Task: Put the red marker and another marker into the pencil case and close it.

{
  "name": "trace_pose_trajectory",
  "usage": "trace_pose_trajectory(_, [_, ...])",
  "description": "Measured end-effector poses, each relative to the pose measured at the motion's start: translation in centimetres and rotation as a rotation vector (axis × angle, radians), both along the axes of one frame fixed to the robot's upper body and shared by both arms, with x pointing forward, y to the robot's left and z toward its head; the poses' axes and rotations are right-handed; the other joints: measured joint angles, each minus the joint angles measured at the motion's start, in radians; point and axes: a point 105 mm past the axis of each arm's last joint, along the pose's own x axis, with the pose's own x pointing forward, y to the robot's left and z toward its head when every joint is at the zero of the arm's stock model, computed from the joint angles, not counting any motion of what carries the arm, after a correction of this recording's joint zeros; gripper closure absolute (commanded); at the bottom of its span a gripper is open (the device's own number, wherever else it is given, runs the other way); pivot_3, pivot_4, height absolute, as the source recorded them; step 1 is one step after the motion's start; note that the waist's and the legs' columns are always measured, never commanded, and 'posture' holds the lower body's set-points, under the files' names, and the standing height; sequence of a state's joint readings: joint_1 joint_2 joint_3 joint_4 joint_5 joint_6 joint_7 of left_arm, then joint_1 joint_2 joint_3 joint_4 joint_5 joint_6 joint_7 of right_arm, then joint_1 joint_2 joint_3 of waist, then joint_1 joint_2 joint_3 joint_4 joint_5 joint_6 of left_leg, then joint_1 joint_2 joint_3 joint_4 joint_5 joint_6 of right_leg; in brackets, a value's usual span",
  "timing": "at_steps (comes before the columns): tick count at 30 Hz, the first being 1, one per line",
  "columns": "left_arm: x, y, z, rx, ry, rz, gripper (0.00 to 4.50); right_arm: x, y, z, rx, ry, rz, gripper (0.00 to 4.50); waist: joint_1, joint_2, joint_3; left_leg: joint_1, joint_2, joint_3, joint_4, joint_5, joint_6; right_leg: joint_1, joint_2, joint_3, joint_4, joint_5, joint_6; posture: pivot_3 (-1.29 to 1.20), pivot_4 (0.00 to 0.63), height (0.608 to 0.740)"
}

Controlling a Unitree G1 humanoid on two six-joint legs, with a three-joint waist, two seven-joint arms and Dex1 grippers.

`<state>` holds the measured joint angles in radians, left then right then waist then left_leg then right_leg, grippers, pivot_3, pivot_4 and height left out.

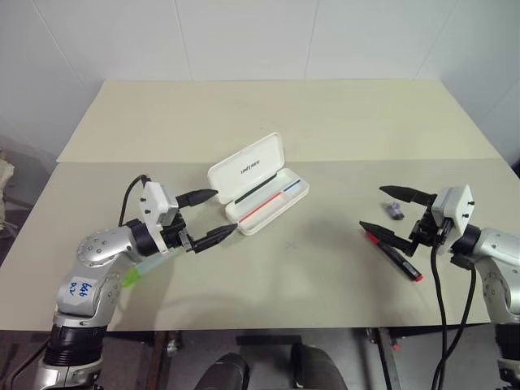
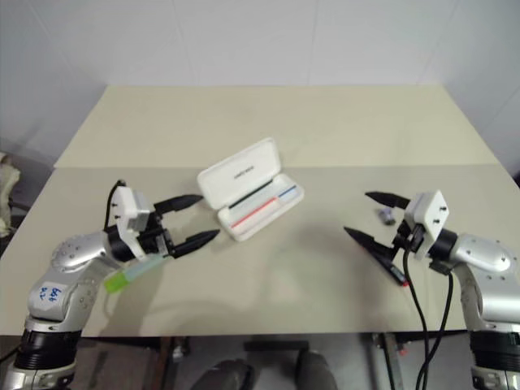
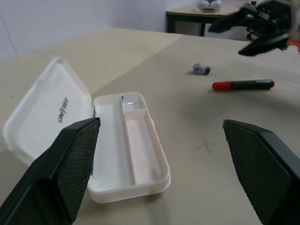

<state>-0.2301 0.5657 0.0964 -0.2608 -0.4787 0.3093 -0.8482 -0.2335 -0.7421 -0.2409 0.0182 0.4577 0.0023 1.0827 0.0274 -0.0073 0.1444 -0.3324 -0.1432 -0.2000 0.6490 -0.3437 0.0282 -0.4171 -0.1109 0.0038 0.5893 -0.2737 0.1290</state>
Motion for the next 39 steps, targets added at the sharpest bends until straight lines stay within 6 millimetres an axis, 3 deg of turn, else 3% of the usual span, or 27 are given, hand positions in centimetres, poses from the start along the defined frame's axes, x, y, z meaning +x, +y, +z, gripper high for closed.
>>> trace_pose_trajectory(5, [0.1,-0.1,-0.4,0.037,-0.009,0.007,1.90,0.2,1.5,0.3,-0.007,-0.001,0.050,0.00,0.003,0.000,0.000,-0.001,0.001,0.000,-0.001,0.000,0.000,-0.002,0.000,0.000,0.000,0.000,0.000,0.00,0.150,0.740])
trace_pose_trajectory(13, [1.4,-2.0,-0.7,0.118,-0.024,-0.015,1.90,0.1,3.9,1.0,-0.016,-0.002,0.127,0.00,0.011,0.000,0.000,-0.001,0.000,0.001,-0.001,-0.001,0.001,-0.002,0.000,0.000,0.000,0.000,0.000,0.00,0.150,0.740])
trace_pose_trajectory(20, [2.8,-4.5,-2.6,0.179,0.078,-0.031,1.90,-0.3,4.8,0.9,-0.025,0.032,0.206,0.00,0.019,-0.001,0.000,-0.002,0.000,0.002,0.000,-0.001,0.001,-0.002,0.000,0.000,0.000,0.000,0.001,0.00,0.150,0.740])
trace_pose_trajectory(29, [3.3,-5.6,-5.2,0.271,0.154,-0.002,1.90,-0.5,5.1,0.5,-0.011,0.039,0.228,0.00,0.023,-0.002,0.000,-0.002,0.000,0.003,0.000,-0.001,0.001,-0.004,0.000,0.001,0.001,0.000,0.001,0.00,0.150,0.740])
trace_pose_trajectory(39, [3.8,-5.9,-5.7,0.347,0.157,0.001,1.90,-0.9,6.0,0.4,0.016,0.019,0.238,0.00,0.025,-0.003,0.000,-0.002,0.000,0.006,0.001,-0.001,0.001,-0.005,0.001,0.001,0.002,0.001,0.001,0.00,0.150,0.740])
